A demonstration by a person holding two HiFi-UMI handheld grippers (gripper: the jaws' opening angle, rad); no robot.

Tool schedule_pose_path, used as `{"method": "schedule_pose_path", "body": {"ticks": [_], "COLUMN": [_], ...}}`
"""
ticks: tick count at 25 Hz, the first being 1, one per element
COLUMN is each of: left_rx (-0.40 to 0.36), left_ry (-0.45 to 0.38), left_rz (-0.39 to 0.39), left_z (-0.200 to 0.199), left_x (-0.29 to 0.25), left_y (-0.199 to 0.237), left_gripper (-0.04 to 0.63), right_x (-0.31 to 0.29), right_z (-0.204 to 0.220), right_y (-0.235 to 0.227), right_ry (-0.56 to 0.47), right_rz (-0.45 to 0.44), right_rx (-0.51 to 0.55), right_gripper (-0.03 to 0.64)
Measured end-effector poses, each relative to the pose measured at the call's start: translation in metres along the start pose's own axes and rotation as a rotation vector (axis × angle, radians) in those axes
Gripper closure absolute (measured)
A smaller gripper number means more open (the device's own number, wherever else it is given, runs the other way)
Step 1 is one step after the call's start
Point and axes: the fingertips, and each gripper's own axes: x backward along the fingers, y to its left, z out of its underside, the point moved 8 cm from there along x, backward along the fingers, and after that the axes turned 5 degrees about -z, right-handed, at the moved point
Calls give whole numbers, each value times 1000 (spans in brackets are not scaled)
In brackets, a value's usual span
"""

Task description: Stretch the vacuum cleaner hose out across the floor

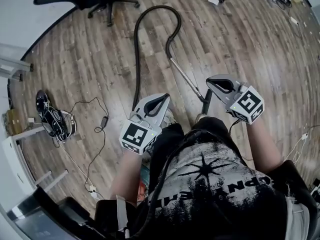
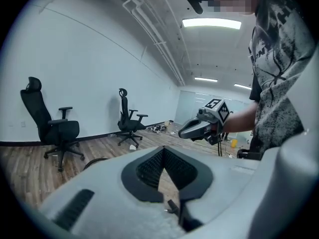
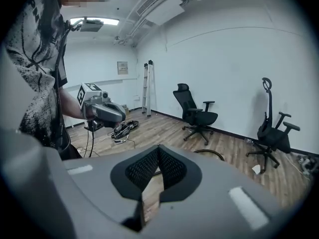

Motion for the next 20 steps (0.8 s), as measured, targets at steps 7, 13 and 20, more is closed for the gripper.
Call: {"method": "schedule_pose_path", "body": {"ticks": [7,13,20], "left_rx": [78,188,253], "left_ry": [10,20,3], "left_rz": [16,-56,-143], "left_z": [8,36,130], "left_x": [-21,-62,-120], "left_y": [-10,-13,-5], "left_gripper": [594,594,594], "right_x": [1,-30,-109], "right_z": [23,94,246], "right_y": [-24,-67,-117], "right_ry": [54,120,266], "right_rz": [25,-35,-57], "right_rx": [-61,-82,-114], "right_gripper": [609,609,525]}}
